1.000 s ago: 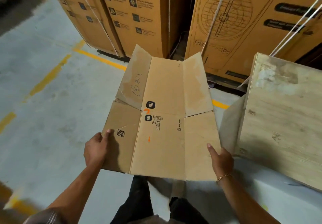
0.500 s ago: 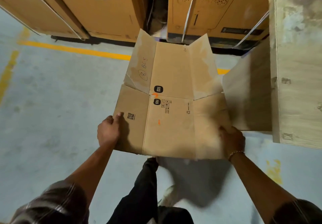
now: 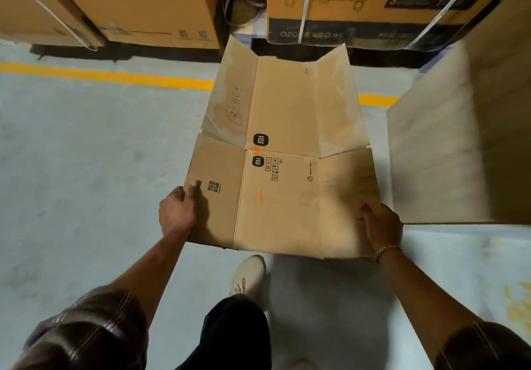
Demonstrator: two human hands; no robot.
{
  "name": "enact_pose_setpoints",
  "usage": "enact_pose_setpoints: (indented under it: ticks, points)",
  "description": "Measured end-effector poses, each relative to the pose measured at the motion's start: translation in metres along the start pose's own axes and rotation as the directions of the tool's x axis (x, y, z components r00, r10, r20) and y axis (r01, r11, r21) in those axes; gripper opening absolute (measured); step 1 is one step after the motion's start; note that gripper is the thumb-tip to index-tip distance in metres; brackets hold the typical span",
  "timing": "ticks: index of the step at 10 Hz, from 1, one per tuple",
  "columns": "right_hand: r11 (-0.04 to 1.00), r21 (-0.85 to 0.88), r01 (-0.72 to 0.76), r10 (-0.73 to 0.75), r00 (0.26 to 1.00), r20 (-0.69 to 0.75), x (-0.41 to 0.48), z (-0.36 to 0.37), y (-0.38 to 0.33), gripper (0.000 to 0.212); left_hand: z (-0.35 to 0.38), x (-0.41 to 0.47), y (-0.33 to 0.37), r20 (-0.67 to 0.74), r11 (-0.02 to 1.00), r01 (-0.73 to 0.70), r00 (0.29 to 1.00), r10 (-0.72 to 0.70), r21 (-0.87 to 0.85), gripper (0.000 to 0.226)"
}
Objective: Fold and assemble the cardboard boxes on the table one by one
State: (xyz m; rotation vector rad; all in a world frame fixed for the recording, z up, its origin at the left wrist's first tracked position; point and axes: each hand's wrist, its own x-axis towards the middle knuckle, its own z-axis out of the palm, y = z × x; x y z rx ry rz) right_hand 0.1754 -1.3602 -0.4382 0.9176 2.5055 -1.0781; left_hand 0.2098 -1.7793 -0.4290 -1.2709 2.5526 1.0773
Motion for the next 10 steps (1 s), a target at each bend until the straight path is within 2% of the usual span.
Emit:
enact_pose_setpoints:
  ticks: [1,2,3,4,5,7,8,9,10]
  points:
    - [1.000,0.022,0.002,-0.002,1.000,0.006,0.029,0.044,0.029,0.037,0.041,0.030,-0.033,0.015,1.000,-0.002,1.000,0.002,0.000,0.061]
    - [1.000,0.016,0.007,-0.007,1.000,0.011,0.050,0.082,0.057,0.045,0.079,0.054,-0.065,0.064,1.000,-0.006,0.998,0.004,0.030,0.060]
    - [0.999,0.021,-0.024,0.024,1.000,0.012,0.065,0.113,0.081,0.040,0.109,0.071,-0.095,0.078,0.999,0.009,0.997,-0.012,0.037,0.061]
    - [0.995,0.072,-0.067,0.063,0.996,0.059,0.072,0.137,0.096,0.030,0.129,0.085,-0.113,0.100,0.997,-0.003,0.995,-0.005,0.081,0.061]
    - [0.990,0.116,-0.079,0.062,0.988,0.142,0.083,0.159,0.109,0.032,0.141,0.104,-0.122,0.102,0.993,-0.028,0.995,0.016,0.116,0.060]
    - [0.990,0.056,-0.131,0.114,0.963,0.243,0.109,0.188,0.132,0.045,0.158,0.138,-0.138,0.125,0.975,0.039,0.990,-0.067,0.217,0.054]
    - [0.994,0.013,-0.112,0.106,0.967,0.234,0.106,0.187,0.126,0.061,0.163,0.134,-0.137,0.170,0.959,0.090,0.976,-0.139,0.270,0.051]
    - [0.968,-0.233,0.089,-0.048,0.983,0.179,0.104,0.181,0.117,0.085,0.162,0.116,-0.130,0.149,0.892,-0.047,0.989,-0.024,0.450,0.068]
    - [0.883,-0.380,0.276,-0.182,0.947,0.264,0.096,0.172,0.092,0.085,0.154,0.100,-0.113,0.266,0.762,-0.413,0.910,0.319,0.498,0.075]
